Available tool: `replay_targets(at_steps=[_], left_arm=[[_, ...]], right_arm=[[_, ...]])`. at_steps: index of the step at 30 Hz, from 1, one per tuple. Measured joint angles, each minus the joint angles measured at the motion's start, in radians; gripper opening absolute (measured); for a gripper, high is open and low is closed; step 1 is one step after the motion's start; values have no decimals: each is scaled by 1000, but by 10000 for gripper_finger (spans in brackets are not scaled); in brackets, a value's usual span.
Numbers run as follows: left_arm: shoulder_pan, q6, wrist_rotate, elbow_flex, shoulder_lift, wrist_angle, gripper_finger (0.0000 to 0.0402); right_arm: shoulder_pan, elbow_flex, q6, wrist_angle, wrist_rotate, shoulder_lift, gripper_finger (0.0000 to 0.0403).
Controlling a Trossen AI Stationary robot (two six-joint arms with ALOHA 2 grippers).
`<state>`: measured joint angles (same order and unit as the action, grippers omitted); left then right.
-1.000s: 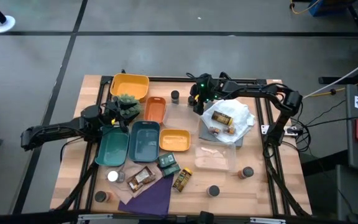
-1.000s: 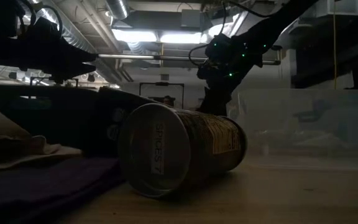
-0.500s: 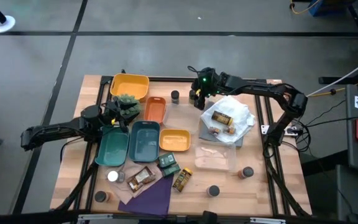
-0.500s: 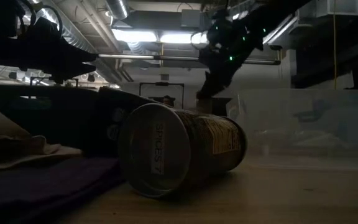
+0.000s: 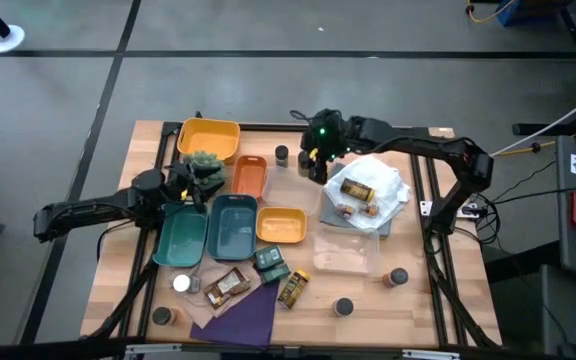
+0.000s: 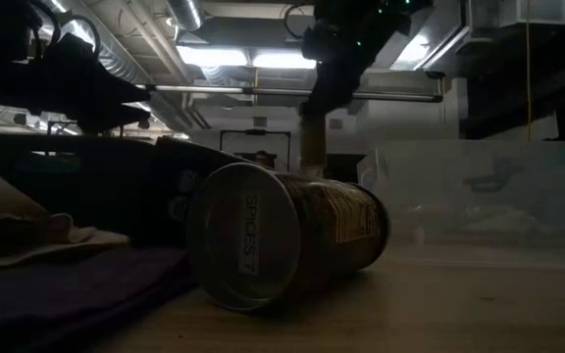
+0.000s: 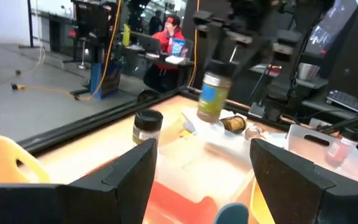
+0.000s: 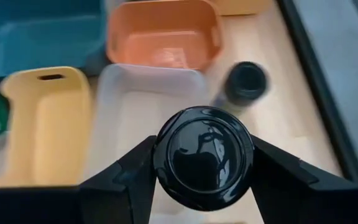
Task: Sort spices by type
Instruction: Put the top right black seasoning bottle into the top transparent bin
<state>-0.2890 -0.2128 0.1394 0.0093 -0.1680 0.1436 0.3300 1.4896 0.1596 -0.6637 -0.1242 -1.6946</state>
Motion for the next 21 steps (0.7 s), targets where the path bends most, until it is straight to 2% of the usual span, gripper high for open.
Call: replay_targets(at_steps=[6, 11, 14, 21], left_arm=[[0, -64, -1, 0, 0, -7, 251], [1, -75, -1, 0, 0, -10, 251], [1, -76, -1, 0, 0, -17, 251], [1, -81, -2, 0, -2, -49, 251]], right_arm=[[-74, 2, -83, -27, 7, 0, 220], [-113, 2, -140, -30, 107, -1, 214], [-117, -3, -184, -24, 133, -13, 212], [-114, -158, -252, 149, 156, -26, 218]])
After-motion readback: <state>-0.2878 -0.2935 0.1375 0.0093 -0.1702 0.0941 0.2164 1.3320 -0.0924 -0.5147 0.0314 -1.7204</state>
